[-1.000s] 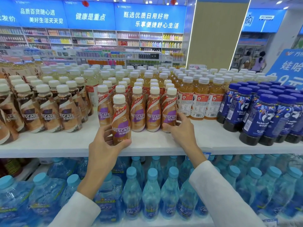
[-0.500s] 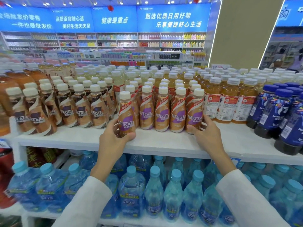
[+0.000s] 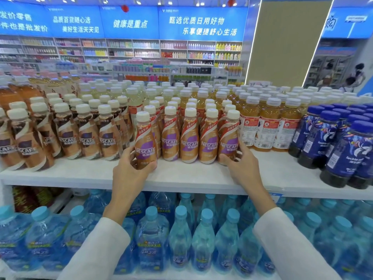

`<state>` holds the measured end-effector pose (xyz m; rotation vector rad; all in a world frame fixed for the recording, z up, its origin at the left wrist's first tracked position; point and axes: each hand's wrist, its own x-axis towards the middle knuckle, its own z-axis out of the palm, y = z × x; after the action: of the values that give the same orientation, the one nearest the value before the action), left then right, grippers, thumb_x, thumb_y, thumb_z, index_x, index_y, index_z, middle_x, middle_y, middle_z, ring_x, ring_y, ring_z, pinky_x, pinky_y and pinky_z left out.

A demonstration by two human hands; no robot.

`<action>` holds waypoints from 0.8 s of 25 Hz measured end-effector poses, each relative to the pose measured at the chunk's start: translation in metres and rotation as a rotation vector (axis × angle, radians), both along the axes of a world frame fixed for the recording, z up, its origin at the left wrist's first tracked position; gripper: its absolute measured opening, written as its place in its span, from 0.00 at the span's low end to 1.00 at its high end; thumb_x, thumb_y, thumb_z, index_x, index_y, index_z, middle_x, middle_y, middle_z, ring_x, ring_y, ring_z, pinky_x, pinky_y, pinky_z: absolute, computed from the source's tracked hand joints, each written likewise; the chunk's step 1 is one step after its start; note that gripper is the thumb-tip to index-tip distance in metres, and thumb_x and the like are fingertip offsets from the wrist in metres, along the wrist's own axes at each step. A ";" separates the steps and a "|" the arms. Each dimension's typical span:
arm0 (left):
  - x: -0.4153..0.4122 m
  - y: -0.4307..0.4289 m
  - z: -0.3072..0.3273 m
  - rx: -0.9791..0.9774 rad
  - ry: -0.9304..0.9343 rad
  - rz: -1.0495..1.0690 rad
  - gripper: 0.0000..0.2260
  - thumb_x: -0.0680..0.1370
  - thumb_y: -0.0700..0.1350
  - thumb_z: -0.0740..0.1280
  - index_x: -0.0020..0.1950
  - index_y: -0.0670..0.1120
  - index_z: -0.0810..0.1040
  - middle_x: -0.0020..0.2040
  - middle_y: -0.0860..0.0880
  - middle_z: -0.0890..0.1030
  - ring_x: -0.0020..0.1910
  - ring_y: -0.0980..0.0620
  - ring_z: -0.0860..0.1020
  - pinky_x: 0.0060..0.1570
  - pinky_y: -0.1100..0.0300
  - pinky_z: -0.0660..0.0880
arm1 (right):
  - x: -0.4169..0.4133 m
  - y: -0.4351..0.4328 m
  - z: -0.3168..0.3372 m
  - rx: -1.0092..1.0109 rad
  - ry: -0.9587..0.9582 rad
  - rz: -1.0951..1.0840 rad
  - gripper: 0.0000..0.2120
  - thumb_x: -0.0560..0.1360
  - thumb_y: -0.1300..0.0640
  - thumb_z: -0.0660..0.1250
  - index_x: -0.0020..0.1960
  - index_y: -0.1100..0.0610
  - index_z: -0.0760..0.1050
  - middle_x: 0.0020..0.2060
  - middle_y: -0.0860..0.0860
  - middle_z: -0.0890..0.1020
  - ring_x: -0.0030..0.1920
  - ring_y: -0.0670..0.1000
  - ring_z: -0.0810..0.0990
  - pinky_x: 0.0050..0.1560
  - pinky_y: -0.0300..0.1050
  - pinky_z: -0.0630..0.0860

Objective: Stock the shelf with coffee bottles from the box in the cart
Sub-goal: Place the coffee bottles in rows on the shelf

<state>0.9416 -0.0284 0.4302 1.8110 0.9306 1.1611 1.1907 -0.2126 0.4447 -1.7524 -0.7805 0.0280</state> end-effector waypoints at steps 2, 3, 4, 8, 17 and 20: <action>0.000 -0.001 -0.001 0.005 0.019 -0.001 0.34 0.69 0.54 0.81 0.71 0.57 0.70 0.58 0.60 0.79 0.53 0.61 0.80 0.50 0.66 0.74 | 0.000 0.000 -0.001 0.006 -0.001 0.003 0.33 0.74 0.51 0.76 0.75 0.45 0.67 0.62 0.42 0.78 0.58 0.43 0.77 0.60 0.42 0.75; 0.000 -0.002 -0.001 0.012 0.039 -0.004 0.34 0.68 0.55 0.81 0.70 0.57 0.70 0.58 0.60 0.79 0.55 0.57 0.80 0.52 0.63 0.75 | 0.000 0.000 0.000 0.002 0.000 0.002 0.33 0.74 0.52 0.76 0.75 0.45 0.66 0.64 0.43 0.78 0.59 0.44 0.77 0.62 0.44 0.76; 0.000 -0.004 -0.002 0.020 0.058 -0.009 0.33 0.68 0.55 0.81 0.70 0.57 0.70 0.59 0.59 0.79 0.56 0.55 0.80 0.53 0.60 0.75 | 0.000 -0.001 0.001 -0.009 0.002 0.006 0.34 0.74 0.52 0.76 0.76 0.46 0.66 0.65 0.45 0.78 0.61 0.46 0.77 0.63 0.45 0.75; -0.008 -0.015 -0.003 0.013 0.098 -0.011 0.34 0.71 0.52 0.80 0.73 0.54 0.69 0.68 0.52 0.79 0.62 0.52 0.78 0.61 0.55 0.75 | -0.009 -0.009 0.009 -0.071 0.001 0.036 0.34 0.76 0.51 0.74 0.77 0.47 0.64 0.66 0.45 0.77 0.64 0.48 0.76 0.62 0.43 0.73; -0.102 -0.098 -0.054 -0.091 0.074 0.128 0.20 0.75 0.57 0.72 0.66 0.63 0.74 0.59 0.67 0.79 0.57 0.63 0.78 0.57 0.60 0.73 | -0.100 -0.059 -0.036 -0.029 -0.034 0.043 0.25 0.79 0.46 0.68 0.74 0.41 0.65 0.69 0.37 0.70 0.68 0.41 0.70 0.70 0.45 0.68; -0.153 -0.125 -0.090 -0.160 0.034 0.219 0.16 0.72 0.55 0.73 0.60 0.62 0.79 0.54 0.69 0.82 0.55 0.69 0.79 0.55 0.60 0.78 | -0.161 -0.067 -0.057 -0.013 0.021 0.168 0.19 0.78 0.46 0.69 0.67 0.37 0.72 0.65 0.31 0.74 0.66 0.38 0.73 0.68 0.44 0.70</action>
<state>0.7885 -0.1530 0.3402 1.6353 1.2301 1.1548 1.0298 -0.2796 0.3877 -1.6923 -0.9118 0.1651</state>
